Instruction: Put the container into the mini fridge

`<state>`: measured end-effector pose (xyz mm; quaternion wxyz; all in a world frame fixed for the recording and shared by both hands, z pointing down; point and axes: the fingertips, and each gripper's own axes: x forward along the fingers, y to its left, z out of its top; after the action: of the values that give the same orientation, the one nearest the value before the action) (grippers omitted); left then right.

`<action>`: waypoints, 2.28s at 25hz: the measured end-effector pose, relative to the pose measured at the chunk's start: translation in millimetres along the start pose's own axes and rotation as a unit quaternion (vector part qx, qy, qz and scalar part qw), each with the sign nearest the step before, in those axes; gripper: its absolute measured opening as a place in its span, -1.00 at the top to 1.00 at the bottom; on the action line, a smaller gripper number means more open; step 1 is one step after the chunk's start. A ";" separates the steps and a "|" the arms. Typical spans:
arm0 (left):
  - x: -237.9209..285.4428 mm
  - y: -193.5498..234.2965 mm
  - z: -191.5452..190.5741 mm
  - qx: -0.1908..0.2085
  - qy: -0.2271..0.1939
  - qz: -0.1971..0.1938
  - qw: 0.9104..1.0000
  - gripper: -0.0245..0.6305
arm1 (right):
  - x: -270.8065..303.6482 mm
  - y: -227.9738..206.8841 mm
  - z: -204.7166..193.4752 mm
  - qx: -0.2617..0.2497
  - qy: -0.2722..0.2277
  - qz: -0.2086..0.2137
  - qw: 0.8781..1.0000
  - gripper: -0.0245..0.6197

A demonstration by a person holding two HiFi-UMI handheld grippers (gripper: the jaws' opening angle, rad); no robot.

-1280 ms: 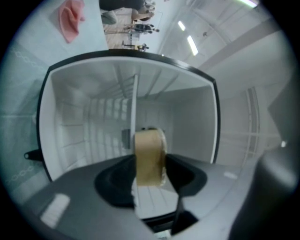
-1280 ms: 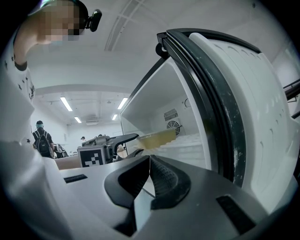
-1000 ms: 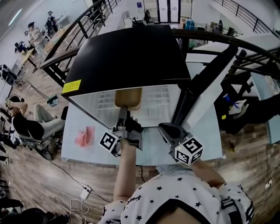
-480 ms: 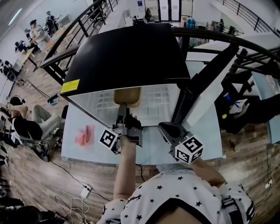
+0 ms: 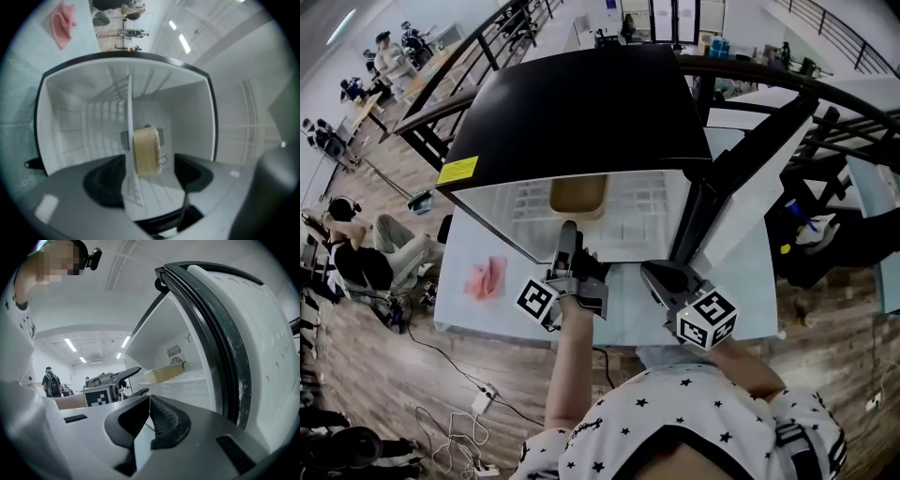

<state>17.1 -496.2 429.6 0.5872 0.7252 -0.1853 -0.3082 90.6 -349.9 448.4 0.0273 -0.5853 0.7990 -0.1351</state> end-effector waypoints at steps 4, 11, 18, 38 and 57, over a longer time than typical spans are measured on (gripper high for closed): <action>-18.5 -1.7 -10.4 0.041 0.021 0.010 0.999 0.02 | -4.7 10.1 -2.4 -0.001 0.000 0.008 1.000 0.86; -71.3 12.2 -28.6 0.137 0.046 0.079 0.986 0.75 | -19.6 34.8 -12.3 -0.003 -0.005 0.017 1.000 0.86; -126.0 20.6 -55.8 0.195 0.066 0.115 0.972 0.91 | -47.8 60.2 -30.8 0.000 -0.005 0.021 1.000 0.86; -278.6 19.9 -118.7 0.312 0.112 0.204 0.921 0.91 | -112.9 137.2 -69.5 -0.015 0.021 0.065 0.998 0.86; -349.7 8.9 -132.4 0.318 0.103 0.212 0.918 0.91 | -135.0 178.8 -87.3 -0.038 0.036 0.085 0.995 0.86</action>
<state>-153.4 -180.3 534.4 0.3929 0.8450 -0.3620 -0.0249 -50.6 -156.8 472.5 -0.0124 -0.5105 0.8510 -0.1227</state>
